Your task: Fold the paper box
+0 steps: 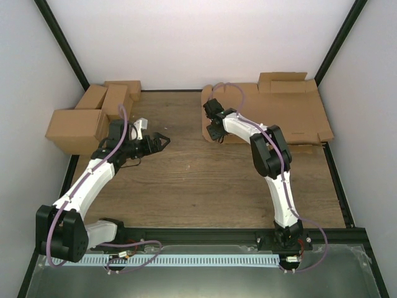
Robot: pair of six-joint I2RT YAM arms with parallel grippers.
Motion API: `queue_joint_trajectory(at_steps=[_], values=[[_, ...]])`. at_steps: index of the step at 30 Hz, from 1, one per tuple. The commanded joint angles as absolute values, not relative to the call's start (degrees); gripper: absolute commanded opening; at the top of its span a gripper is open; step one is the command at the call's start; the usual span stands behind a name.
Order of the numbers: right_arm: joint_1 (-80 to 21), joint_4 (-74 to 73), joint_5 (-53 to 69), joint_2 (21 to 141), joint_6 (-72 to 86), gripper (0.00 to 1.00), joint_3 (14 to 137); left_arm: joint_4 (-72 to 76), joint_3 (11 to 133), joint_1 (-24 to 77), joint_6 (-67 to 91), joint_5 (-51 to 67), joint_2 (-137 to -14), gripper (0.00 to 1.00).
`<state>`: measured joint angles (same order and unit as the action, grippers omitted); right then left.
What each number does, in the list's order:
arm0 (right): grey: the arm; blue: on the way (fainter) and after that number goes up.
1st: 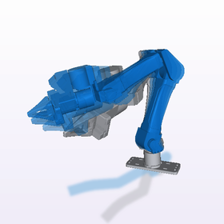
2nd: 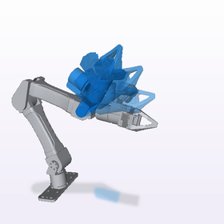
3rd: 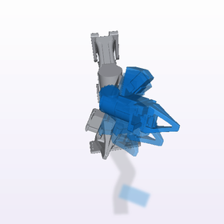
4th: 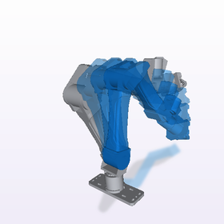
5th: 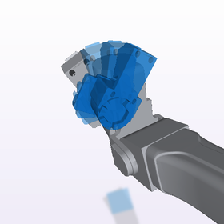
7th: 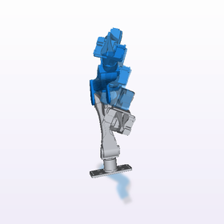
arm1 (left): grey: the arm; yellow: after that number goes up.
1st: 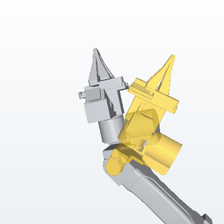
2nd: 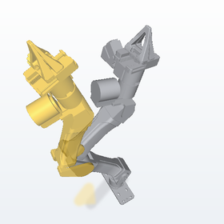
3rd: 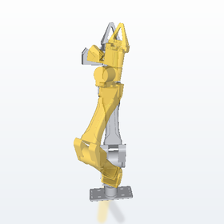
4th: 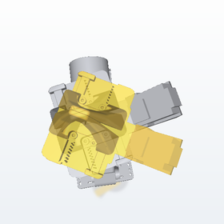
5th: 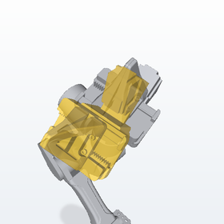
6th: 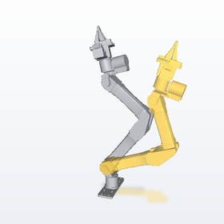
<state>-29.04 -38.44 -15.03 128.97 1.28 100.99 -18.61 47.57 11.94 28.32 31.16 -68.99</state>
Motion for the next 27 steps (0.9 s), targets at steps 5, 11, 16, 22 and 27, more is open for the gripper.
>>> queue_joint_trajectory(at_steps=[5,11,16,22,27], values=[[-28.9,-38.7,-20.9,127.7,1.4,0.26,102.5,-18.2,49.3,12.3,27.7,31.3,-68.7,1.00],[-28.9,-36.9,-24.4,124.5,-0.7,0.07,102.0,-18.0,49.3,12.3,27.9,31.4,-68.7,1.00],[-28.9,-35.0,-26.8,117.2,-0.9,0.01,98.5,-17.9,49.5,12.3,28.3,31.4,-68.6,1.00],[-28.9,-34.1,-31.2,108.0,-1.7,0.01,94.5,-17.7,49.4,12.3,29.2,31.5,-68.1,1.00],[-28.8,-34.7,-35.1,98.8,-2.7,0.01,92.1,-17.6,49.5,12.2,30.1,31.9,-67.3,1.00]])
